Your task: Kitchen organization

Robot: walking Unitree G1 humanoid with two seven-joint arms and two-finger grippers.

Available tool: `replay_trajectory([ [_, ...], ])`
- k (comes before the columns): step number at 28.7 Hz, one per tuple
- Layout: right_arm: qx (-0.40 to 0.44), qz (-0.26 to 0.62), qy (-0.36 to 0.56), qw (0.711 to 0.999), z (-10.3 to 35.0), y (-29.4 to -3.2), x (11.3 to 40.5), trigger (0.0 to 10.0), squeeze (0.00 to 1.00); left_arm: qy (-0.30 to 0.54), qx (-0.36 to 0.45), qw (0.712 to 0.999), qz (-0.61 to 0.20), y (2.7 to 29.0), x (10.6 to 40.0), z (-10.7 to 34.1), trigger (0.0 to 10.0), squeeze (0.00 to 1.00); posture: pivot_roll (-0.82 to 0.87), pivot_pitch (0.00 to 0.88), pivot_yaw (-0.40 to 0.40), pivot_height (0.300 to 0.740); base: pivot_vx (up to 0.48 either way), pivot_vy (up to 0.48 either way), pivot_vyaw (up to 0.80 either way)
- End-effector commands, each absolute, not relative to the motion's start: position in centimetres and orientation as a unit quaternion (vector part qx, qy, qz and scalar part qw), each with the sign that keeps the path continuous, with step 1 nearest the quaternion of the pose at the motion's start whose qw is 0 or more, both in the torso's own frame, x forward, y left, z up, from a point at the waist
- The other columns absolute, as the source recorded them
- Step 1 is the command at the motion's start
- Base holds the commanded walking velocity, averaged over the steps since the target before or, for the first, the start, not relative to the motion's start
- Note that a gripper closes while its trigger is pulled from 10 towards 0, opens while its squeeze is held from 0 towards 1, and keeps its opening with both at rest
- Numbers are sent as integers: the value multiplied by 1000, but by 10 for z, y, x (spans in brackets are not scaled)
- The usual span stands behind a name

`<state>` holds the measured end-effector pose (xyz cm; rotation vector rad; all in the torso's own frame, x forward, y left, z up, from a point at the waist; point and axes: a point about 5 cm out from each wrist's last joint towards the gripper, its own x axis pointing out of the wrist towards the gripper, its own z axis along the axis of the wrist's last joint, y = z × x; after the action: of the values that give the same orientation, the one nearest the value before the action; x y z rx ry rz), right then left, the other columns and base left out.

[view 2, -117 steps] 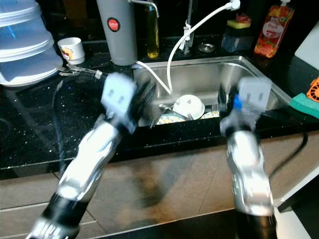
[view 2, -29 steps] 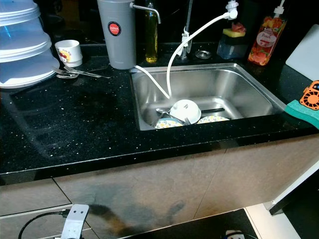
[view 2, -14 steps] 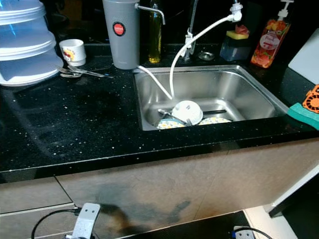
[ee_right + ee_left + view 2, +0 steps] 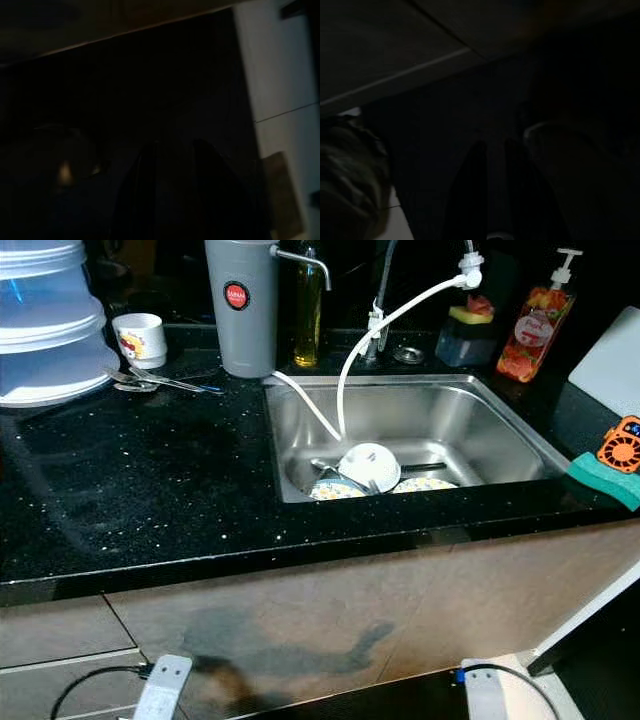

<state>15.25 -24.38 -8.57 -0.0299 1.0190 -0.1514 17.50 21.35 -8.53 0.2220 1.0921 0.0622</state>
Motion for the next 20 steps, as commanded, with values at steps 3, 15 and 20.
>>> replay_trajectory([
  [3,-7,-95,480,872,-84,-252,151,10000,0,525,109,843,34,219,170,-87,10000,0,8,0,-25,740,0,0,0],
  [15,0,-70,360,930,-45,-251,221,10000,0,485,89,869,42,222,179,-81,10000,0,80,0,-87,740,0,0,0],
  [20,-40,-17,343,938,-40,-243,230,10000,0,492,130,860,41,240,165,-82,10000,0,146,0,-87,740,0,0,0],
])
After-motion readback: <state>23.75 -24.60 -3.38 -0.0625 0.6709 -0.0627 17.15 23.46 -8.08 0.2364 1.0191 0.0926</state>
